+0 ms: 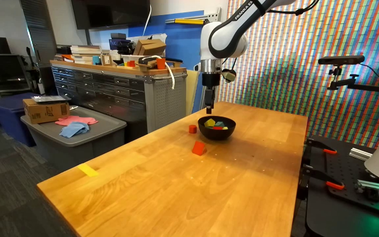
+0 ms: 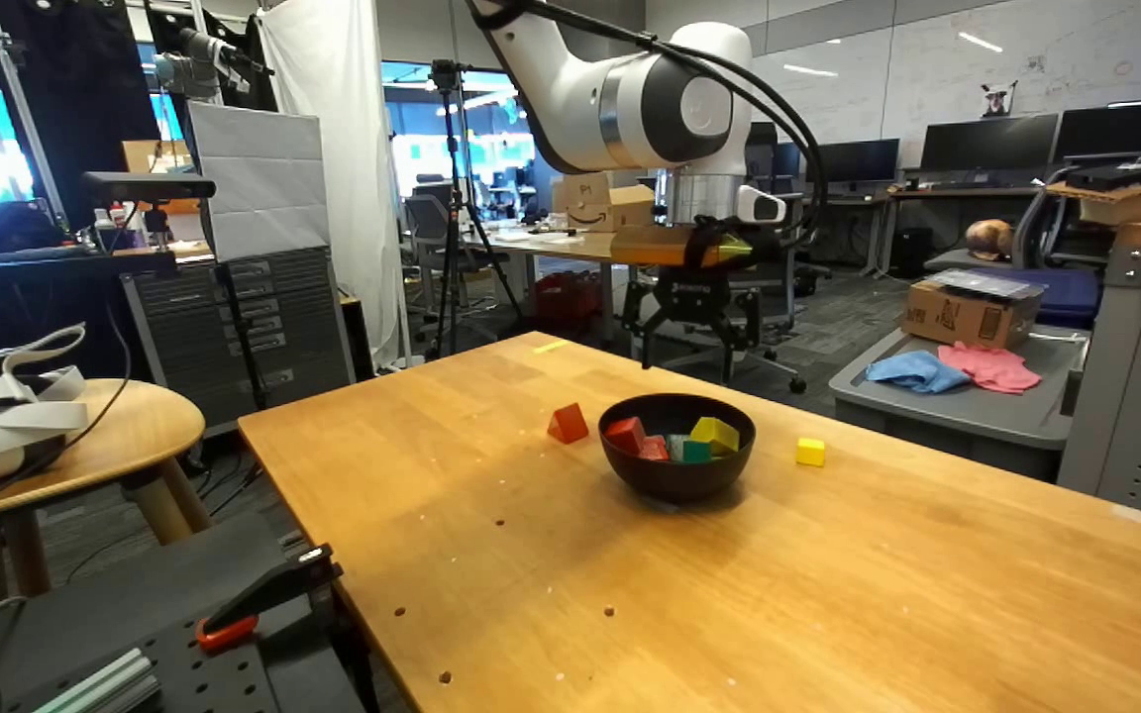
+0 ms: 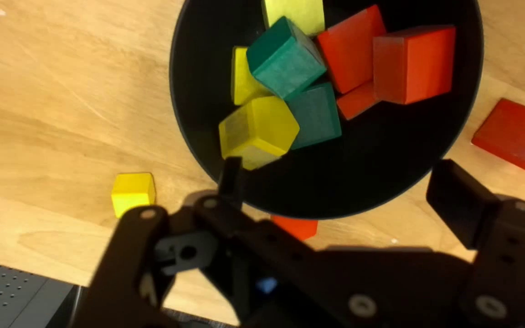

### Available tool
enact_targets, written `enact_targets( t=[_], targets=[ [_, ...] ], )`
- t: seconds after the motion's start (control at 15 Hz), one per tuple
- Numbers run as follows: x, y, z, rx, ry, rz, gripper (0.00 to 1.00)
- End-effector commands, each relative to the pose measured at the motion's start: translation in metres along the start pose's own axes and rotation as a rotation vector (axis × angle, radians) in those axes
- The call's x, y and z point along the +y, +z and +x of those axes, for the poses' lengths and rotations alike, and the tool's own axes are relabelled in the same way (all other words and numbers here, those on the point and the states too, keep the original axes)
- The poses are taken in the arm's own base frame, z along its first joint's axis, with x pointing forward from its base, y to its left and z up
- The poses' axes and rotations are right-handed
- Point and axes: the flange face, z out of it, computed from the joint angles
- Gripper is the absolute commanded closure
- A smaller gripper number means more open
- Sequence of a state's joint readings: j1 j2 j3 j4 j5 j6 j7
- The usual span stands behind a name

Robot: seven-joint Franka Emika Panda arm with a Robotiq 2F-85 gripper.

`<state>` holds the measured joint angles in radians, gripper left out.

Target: Put all the blocks one at a time in the bowl except the right yellow block farthest away from you

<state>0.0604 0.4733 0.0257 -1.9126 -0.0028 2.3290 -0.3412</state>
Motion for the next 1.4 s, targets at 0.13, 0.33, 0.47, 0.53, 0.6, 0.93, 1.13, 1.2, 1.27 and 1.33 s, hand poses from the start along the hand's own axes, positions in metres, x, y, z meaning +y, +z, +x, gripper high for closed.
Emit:
enact_targets(
  t=[0.13, 0.33, 0.47, 0.53, 0.6, 0.93, 1.13, 1.2, 1.27, 1.33],
  targets=[
    [-0.007, -0.01, 0.003, 0.031, -0.02, -0.034, 0.0],
    [-0.004, -0.007, 0.009, 0.053, -0.008, -0.037, 0.0],
    [-0.004, -0.004, 0.019, 0.045, -0.01, -0.023, 0.0],
    [-0.005, -0.003, 0.028, 0.052, -0.007, -0.021, 0.0],
    [-0.007, -0.002, 0.035, 0.05, -0.009, -0.013, 0.0],
    [-0.019, -0.002, 0.078, 0.081, 0.046, -0.019, 0.0],
    [-0.018, 0.012, 0.097, 0.065, 0.101, -0.044, 0.0],
    [-0.017, 0.02, 0.102, 0.053, 0.12, -0.05, 0.0],
    [-0.017, 0.026, 0.106, 0.042, 0.135, -0.047, 0.0],
    [-0.016, 0.033, 0.11, 0.032, 0.153, -0.053, 0.0]
  ],
)
